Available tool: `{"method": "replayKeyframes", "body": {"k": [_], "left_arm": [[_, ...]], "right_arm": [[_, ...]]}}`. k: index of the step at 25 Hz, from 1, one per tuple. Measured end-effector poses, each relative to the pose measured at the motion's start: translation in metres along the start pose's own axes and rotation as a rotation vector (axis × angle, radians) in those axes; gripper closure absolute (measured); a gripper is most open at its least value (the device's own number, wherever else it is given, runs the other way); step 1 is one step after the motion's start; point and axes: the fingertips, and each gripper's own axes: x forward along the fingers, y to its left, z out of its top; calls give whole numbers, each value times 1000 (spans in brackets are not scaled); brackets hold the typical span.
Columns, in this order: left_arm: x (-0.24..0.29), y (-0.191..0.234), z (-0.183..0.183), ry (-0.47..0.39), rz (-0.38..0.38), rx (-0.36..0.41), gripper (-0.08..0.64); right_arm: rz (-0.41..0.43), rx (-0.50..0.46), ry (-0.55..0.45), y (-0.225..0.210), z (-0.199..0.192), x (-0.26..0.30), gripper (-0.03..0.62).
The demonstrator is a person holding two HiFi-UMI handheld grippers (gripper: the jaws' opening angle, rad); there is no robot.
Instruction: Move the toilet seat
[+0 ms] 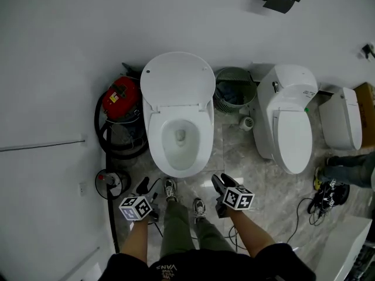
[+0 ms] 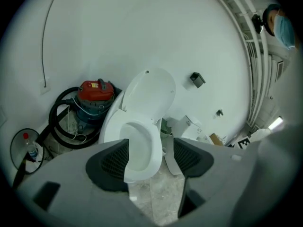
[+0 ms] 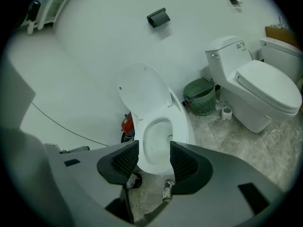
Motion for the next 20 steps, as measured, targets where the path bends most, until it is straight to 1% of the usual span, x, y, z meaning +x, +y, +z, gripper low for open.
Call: {"method": "replayKeyframes", "body": {"k": [4,10,16,20], "left_arm": [[30,33,-16,60,17,-27,255],[71,71,-45,135,40,-77,238],[112,107,-71,167,45,-116,225],[132,124,-82,176,52,-146,218]], "right_arm": [[-39,62,64,-20,-27,43,382],[-82,212,79,-51,-55,91,356],[-121,297,82,-81,-75,125,336],[-121,335,75,-93,-84,143,322]]}}
